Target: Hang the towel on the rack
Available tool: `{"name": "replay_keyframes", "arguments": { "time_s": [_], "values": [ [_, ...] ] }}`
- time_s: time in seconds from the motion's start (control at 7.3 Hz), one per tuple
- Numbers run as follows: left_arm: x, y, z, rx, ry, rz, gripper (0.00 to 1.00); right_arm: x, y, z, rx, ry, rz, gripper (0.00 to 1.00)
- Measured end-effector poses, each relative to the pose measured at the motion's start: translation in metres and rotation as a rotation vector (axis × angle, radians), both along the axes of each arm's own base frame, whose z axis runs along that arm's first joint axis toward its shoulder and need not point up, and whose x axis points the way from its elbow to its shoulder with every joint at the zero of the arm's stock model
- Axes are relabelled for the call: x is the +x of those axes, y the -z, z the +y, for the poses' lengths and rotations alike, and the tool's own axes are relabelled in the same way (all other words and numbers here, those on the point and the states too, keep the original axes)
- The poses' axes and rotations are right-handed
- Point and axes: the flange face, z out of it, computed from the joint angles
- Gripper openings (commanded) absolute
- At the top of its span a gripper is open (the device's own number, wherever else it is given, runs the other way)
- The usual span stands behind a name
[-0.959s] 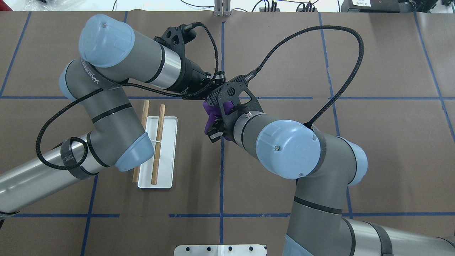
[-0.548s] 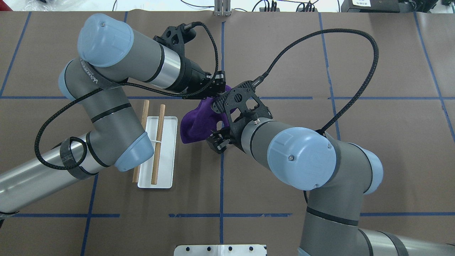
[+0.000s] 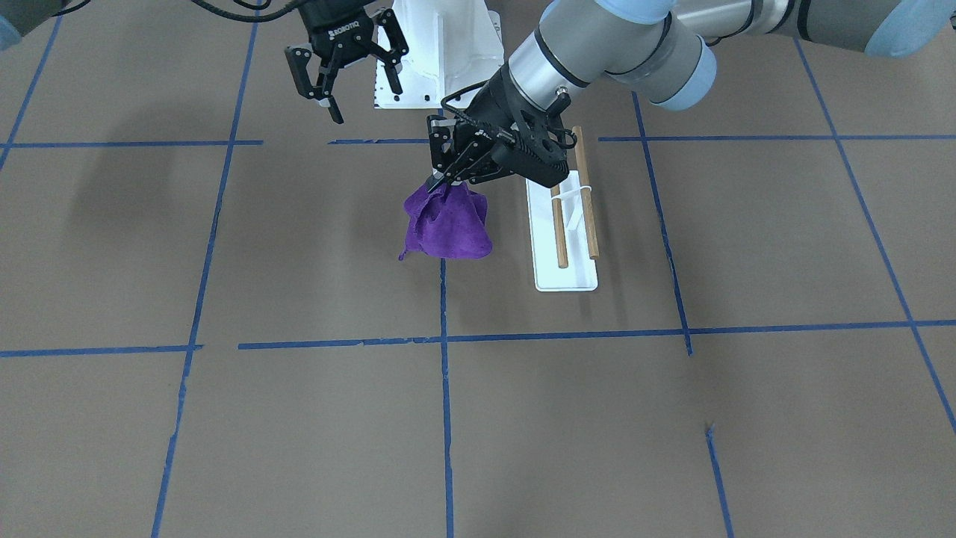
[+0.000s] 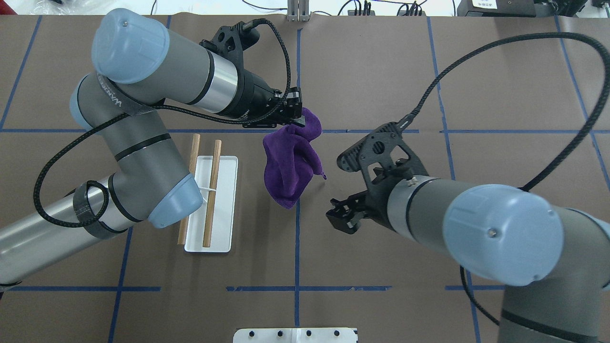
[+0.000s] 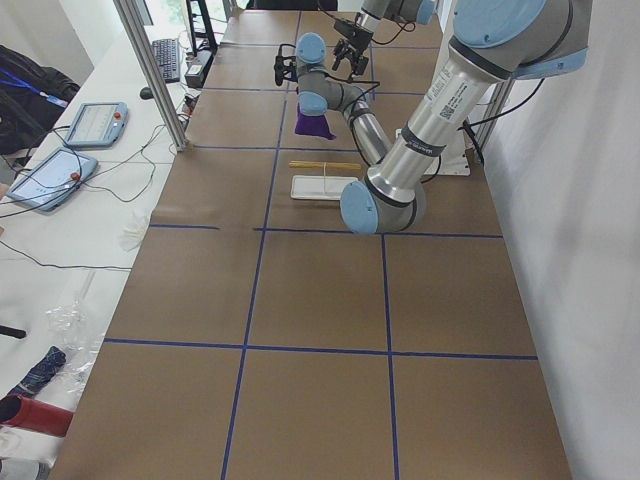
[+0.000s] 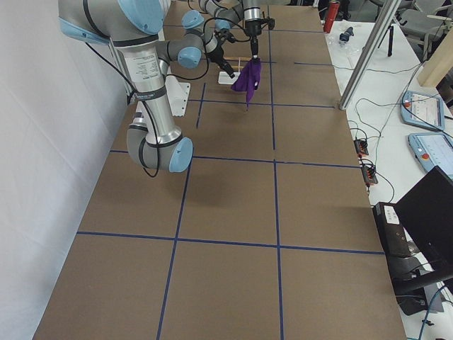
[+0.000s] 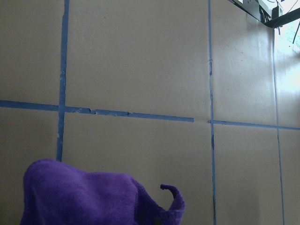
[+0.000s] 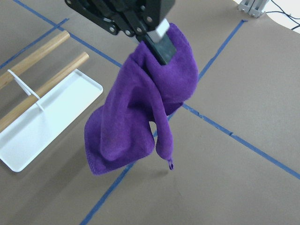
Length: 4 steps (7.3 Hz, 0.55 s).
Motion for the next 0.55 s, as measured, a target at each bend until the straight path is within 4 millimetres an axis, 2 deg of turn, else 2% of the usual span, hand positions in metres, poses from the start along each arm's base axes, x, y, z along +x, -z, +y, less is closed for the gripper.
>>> {"name": "replay_keyframes", "arguments": {
  "time_s": [0.27, 0.55],
  "values": [
    [-0.013, 0.01, 0.008, -0.118, 0.045, 0.056, 0.0, 0.049, -0.036, -0.03, -0.101, 0.009, 0.034, 1.0],
    [-0.037, 0.015, 0.017, -0.269, 0.199, 0.145, 0.0, 0.103, -0.076, -0.072, -0.16, 0.03, 0.097, 1.0]
  ]
}}
